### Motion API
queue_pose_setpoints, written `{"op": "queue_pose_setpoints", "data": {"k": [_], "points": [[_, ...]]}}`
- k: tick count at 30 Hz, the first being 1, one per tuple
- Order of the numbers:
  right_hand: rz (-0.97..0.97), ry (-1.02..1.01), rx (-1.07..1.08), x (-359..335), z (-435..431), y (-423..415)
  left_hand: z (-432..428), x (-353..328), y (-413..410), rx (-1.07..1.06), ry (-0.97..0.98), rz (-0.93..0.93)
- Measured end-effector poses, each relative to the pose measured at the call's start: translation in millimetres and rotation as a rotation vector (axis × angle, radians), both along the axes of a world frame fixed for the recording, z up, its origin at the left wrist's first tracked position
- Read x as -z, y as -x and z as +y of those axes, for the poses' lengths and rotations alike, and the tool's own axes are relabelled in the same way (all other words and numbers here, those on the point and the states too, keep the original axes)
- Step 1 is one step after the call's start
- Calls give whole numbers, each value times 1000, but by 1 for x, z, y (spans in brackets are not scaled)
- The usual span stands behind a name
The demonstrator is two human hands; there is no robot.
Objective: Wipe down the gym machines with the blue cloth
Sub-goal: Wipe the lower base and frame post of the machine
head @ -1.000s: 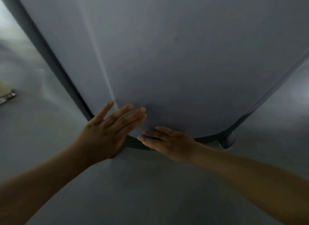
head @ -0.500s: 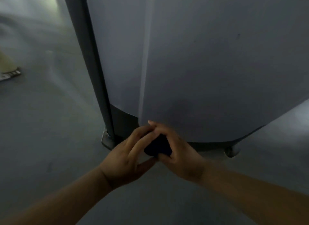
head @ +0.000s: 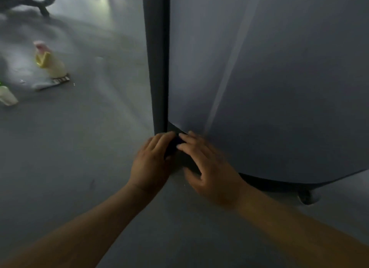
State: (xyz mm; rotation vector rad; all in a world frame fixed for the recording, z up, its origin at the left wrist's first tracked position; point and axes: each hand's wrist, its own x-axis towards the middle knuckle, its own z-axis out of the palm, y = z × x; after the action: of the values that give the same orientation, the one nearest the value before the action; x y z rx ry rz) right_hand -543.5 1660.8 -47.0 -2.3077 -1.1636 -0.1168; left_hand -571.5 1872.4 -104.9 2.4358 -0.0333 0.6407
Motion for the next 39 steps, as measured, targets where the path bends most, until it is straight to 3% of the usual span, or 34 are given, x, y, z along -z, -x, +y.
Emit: {"op": "queue_pose_setpoints", "data": {"k": [2,4,6,9,12,18,21,24,26,31,33,37,38,39], "points": [[-283,168,-49,8,-10,-9,2,-1,-16,-139,8,-12],[-451,304,-96,14,-21,-16,-5,0,-30,-142,166,-54],[-522,359,-79,17,-31,-21,-22,11,-36,-95,289,-96],[-578,406,-70,21,-43,-26,-58,43,-23,10,300,-82],[-580,408,-76,20,-50,-26,-71,68,-12,96,329,-40],[-519,346,-94,14,-66,-19,-68,52,-42,77,211,-175],[-511,334,-104,16,-71,-19,-82,54,-40,5,395,-92],[-509,321,-113,19,-74,-18,-93,54,-28,-130,849,128],[-510,312,-117,20,-75,-18,-101,43,-28,-208,1031,167],[-467,305,-116,23,-73,-20,-109,-2,-56,-222,1013,-40],[-461,295,-124,23,-72,-19,-106,10,-63,-267,982,-67],[-468,273,-143,22,-74,-20,-82,54,-69,-475,1236,336],[-471,271,-147,22,-74,-20,-80,55,-70,-480,1267,336],[-474,270,-147,23,-75,-21,-82,52,-72,-438,1161,291]]}}
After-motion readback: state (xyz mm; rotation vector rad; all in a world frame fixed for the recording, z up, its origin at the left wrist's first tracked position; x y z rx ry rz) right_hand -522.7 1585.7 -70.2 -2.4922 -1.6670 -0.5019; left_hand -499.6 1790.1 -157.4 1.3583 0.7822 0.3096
